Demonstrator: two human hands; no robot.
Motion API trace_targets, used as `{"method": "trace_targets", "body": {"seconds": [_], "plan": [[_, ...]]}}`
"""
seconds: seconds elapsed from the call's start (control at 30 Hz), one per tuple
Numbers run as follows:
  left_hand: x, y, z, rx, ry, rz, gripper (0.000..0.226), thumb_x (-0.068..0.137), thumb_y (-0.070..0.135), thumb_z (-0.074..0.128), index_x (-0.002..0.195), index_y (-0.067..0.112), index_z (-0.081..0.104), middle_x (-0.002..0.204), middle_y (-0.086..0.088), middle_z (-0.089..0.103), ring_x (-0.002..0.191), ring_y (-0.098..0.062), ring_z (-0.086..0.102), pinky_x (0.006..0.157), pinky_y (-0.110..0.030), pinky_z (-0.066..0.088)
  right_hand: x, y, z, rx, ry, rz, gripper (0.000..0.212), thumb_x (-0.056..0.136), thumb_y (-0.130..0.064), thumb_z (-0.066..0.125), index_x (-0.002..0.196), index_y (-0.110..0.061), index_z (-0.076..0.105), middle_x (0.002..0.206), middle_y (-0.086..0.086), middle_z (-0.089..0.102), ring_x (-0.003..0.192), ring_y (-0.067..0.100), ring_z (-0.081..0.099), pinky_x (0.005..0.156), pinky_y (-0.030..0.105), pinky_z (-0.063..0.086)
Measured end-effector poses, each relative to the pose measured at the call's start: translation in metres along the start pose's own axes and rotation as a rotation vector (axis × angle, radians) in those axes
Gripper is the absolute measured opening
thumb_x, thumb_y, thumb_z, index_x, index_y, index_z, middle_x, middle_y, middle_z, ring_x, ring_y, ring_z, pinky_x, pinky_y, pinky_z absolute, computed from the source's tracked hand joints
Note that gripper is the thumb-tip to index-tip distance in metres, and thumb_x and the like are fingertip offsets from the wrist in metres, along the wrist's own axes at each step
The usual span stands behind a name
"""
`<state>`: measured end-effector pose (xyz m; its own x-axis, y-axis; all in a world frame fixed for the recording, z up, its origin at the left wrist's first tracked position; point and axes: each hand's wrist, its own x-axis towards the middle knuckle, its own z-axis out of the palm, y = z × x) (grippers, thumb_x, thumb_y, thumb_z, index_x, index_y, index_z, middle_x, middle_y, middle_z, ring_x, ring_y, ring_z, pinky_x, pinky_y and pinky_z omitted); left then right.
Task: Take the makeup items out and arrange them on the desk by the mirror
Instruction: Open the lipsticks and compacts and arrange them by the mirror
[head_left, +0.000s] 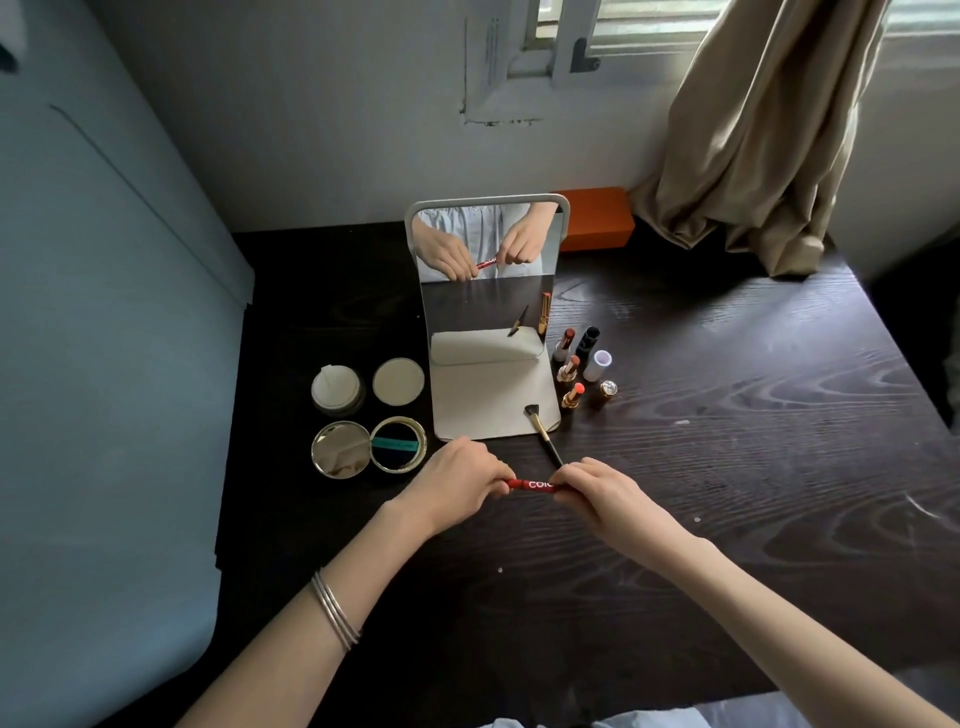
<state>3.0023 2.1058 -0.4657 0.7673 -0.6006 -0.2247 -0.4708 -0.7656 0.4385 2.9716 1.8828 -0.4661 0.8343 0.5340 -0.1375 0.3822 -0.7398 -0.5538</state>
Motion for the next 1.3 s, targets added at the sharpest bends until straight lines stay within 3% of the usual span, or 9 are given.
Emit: {"method": "trace_targets", "body": {"seconds": [0.17, 0.27, 0.33, 0.43, 0.63, 0.73, 1.0, 1.1, 1.3], "plan": [[-0.003, -0.003, 0.002, 0.061, 0.067, 0.100, 0.014, 0.082, 0.016, 0.069, 0.095, 0.017, 0.073, 0.081, -0.001, 0.071, 0.079, -0.017, 0.062, 0.075, -0.031, 0.047, 0.002, 0.000, -0.004, 0.152, -0.064, 0.100, 0.014, 0.093, -0.024, 0.053, 0.095, -0.012, 0.061, 0.079, -0.010, 0.057, 0.072, 0.003, 0.051, 0.068, 0.018, 0.039], [-0.032, -0.066, -0.017, 0.232, -0.018, -0.101, 0.017, 0.083, 0.015, 0.067, 0.098, 0.023, 0.072, 0.090, 0.000, 0.071, 0.089, -0.017, 0.064, 0.081, -0.031, 0.049, -0.031, 0.038, -0.024, 0.151, 0.065, 0.309, 0.021, 0.086, -0.033, 0.051, 0.085, -0.015, 0.061, 0.065, -0.011, 0.055, 0.066, 0.003, 0.052, 0.061, 0.020, 0.035], [-0.047, -0.093, -0.035, 0.133, 0.005, -0.174, 0.019, 0.086, 0.015, 0.064, 0.103, 0.020, 0.072, 0.094, -0.003, 0.070, 0.093, -0.022, 0.063, 0.085, -0.038, 0.048, -0.051, 0.054, -0.035, 0.136, 0.139, 0.409, 0.015, 0.085, -0.032, 0.053, 0.081, -0.019, 0.059, 0.062, -0.011, 0.056, 0.066, -0.002, 0.053, 0.061, 0.019, 0.036], [-0.023, -0.059, -0.032, -0.032, 0.132, -0.038, 0.016, 0.080, 0.014, 0.067, 0.094, 0.014, 0.075, 0.081, -0.009, 0.072, 0.079, -0.029, 0.065, 0.076, -0.037, 0.048, -0.031, 0.034, -0.016, 0.168, 0.044, 0.340, 0.004, 0.090, -0.018, 0.060, 0.086, -0.018, 0.062, 0.069, -0.014, 0.058, 0.070, -0.002, 0.055, 0.063, 0.017, 0.038], [-0.002, -0.038, 0.009, -0.144, 0.167, -0.141, 0.024, 0.088, 0.025, 0.061, 0.110, 0.020, 0.069, 0.100, -0.003, 0.071, 0.096, -0.021, 0.059, 0.091, -0.031, 0.041, 0.006, 0.020, 0.003, 0.216, 0.097, 0.332, 0.010, 0.091, -0.017, 0.057, 0.095, -0.011, 0.064, 0.086, 0.000, 0.067, 0.082, 0.016, 0.059, 0.072, 0.026, 0.038], [0.003, -0.028, 0.013, -0.190, 0.251, -0.213, 0.024, 0.086, 0.030, 0.064, 0.108, 0.025, 0.070, 0.100, 0.002, 0.071, 0.095, -0.016, 0.059, 0.091, -0.032, 0.041, 0.009, 0.019, 0.008, 0.224, 0.107, 0.363, 0.012, 0.092, -0.017, 0.057, 0.100, -0.013, 0.064, 0.086, -0.008, 0.063, 0.087, 0.018, 0.057, 0.076, 0.028, 0.038], [0.017, -0.011, 0.037, -0.458, 0.462, -0.461, 0.016, 0.071, 0.021, 0.079, 0.087, 0.021, 0.076, 0.083, 0.006, 0.054, 0.085, -0.013, 0.045, 0.079, -0.028, 0.039, 0.039, 0.014, 0.040, 0.315, 0.301, 0.653, 0.009, 0.088, -0.028, 0.062, 0.087, -0.020, 0.063, 0.089, 0.000, 0.067, 0.096, 0.021, 0.055, 0.078, 0.032, 0.039], [0.019, -0.010, 0.046, -0.520, 0.478, -0.520, 0.015, 0.072, 0.020, 0.078, 0.087, 0.021, 0.076, 0.080, 0.004, 0.060, 0.084, -0.014, 0.046, 0.078, -0.030, 0.042, 0.052, 0.007, 0.055, 0.225, 0.333, 0.778, 0.018, 0.086, -0.036, 0.063, 0.092, -0.019, 0.069, 0.103, 0.002, 0.057, 0.109, 0.022, 0.043, 0.088, 0.036, 0.034], [0.024, -0.008, 0.058, -0.564, 0.468, -0.577, 0.017, 0.073, 0.018, 0.077, 0.089, 0.022, 0.076, 0.083, 0.001, 0.068, 0.079, -0.013, 0.049, 0.077, -0.028, 0.042, 0.068, 0.000, 0.072, 0.125, 0.343, 0.876, 0.021, 0.087, -0.041, 0.060, 0.094, -0.023, 0.065, 0.104, 0.000, 0.056, 0.107, 0.024, 0.043, 0.085, 0.037, 0.031]]}}
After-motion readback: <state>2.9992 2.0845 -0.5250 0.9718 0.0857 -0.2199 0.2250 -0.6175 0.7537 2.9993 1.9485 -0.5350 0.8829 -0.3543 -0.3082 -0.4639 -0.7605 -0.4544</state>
